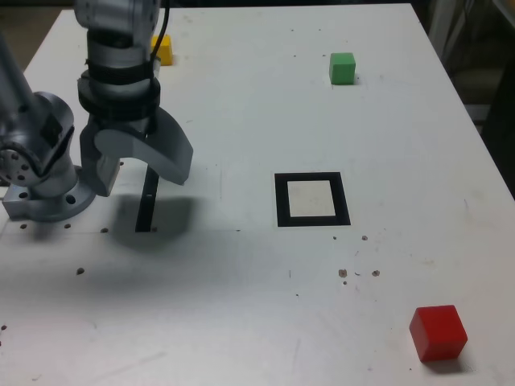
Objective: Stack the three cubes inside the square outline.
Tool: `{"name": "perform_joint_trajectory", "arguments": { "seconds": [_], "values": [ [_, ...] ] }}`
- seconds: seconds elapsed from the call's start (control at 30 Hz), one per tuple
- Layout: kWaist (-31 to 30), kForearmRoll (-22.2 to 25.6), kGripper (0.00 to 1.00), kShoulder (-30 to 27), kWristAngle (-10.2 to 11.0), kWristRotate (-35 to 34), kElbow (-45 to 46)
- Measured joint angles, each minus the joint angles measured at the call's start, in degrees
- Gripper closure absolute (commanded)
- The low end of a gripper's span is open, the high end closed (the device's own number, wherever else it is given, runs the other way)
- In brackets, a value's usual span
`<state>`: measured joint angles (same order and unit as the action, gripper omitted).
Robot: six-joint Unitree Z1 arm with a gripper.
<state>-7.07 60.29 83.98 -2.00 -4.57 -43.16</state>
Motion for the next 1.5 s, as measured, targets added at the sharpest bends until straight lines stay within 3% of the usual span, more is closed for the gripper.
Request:
{"name": "perform_joint_trajectory", "arguments": {
  "seconds": [0.47,1.5],
  "values": [
    [-0.9,-0.4,0.01,3.7,-0.9,-0.2,-2.4],
    [-11.6,10.5,0.01,14.0,-1.4,-8.8,-22.3]
  ]
}}
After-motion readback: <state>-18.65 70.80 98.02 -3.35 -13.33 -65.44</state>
